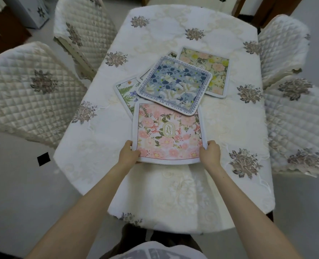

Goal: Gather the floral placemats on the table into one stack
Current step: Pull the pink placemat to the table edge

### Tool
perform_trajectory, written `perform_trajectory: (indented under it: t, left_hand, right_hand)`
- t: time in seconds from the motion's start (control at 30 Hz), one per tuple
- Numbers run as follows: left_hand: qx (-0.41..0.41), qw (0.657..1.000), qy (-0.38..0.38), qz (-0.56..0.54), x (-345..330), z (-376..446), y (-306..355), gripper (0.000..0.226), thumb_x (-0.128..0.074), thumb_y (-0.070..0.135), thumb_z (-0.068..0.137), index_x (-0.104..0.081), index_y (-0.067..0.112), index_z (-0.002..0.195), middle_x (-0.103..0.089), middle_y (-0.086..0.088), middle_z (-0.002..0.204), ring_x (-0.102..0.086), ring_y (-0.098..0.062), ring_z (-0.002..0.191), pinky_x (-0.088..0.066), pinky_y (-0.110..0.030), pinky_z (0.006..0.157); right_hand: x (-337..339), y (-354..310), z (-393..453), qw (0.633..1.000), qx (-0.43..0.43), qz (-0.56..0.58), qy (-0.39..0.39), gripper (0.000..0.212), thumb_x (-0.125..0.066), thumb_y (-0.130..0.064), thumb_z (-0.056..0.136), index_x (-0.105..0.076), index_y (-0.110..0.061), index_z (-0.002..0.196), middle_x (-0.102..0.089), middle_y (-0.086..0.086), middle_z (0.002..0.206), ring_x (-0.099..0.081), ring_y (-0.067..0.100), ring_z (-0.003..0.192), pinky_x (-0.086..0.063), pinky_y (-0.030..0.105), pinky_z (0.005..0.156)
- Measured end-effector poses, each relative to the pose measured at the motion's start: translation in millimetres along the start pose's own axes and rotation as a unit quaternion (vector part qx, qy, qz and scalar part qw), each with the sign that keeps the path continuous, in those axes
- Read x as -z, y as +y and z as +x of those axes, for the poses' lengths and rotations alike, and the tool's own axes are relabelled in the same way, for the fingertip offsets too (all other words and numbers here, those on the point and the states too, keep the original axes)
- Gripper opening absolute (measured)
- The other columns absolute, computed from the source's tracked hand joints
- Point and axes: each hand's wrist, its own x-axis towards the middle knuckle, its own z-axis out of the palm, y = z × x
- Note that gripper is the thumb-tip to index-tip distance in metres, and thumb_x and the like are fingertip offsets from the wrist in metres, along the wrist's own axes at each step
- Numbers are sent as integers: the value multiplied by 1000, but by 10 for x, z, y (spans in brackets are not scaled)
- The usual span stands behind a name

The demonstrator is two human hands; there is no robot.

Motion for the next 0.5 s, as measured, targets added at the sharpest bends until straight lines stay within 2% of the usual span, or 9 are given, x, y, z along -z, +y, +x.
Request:
perform_trajectory:
  t: [0.07, 0.2, 0.27, 0.33, 0.4, 0.5]
  left_hand:
    - [-3, 1000, -11, 21, 70, -70, -149, 22, -52, 1, 85, -46, 12, 103, -52, -8, 99, -56, -29, 89, -55, -35, 60]
    - [-15, 996, -33, 77, 226, -164, -449, 22, -53, 3, 85, -45, 15, 101, -55, -8, 97, -57, -30, 87, -57, -43, 73]
    - [-24, 993, -47, 104, 304, -218, -576, 21, -53, 4, 85, -45, 16, 100, -56, -5, 93, -57, -29, 86, -57, -45, 74]
    - [-43, 987, -58, 143, 378, -275, -684, 20, -54, 6, 86, -45, 15, 101, -54, -1, 89, -56, -27, 82, -54, -39, 64]
    - [-70, 977, -65, 189, 448, -330, -783, 19, -54, 8, 87, -45, 14, 101, -53, 0, 89, -53, -21, 76, -41, -25, 54]
    - [-92, 968, -80, 218, 541, -412, -904, 19, -54, 8, 87, -45, 13, 102, -53, -2, 92, -51, -19, 75, -36, -21, 52]
  right_hand:
    - [-71, 96, -238, 1000, -16, 0, 5, 19, -49, -1, 90, -50, 9, 107, -52, 30, 111, -56, 38, 87, -38, 34, 64]
    - [-224, 286, -666, 999, -50, 8, 8, 13, -49, -1, 90, -49, 6, 101, -51, 31, 111, -54, 36, 83, -36, 33, 64]
    - [-296, 371, -857, 998, -68, 5, 15, 13, -50, -2, 90, -49, 6, 101, -51, 31, 112, -55, 38, 86, -37, 33, 65]
    - [-359, 449, -1037, 996, -83, 2, 23, 19, -50, -2, 91, -48, 9, 106, -51, 31, 114, -56, 40, 92, -38, 34, 68]
    - [-407, 518, -1212, 996, -88, -2, 25, 21, -51, -3, 91, -47, 10, 108, -50, 31, 115, -55, 40, 91, -37, 33, 68]
    - [-468, 605, -1437, 995, -93, -13, 26, 22, -52, -6, 92, -47, 9, 108, -50, 31, 115, -52, 34, 81, -35, 31, 66]
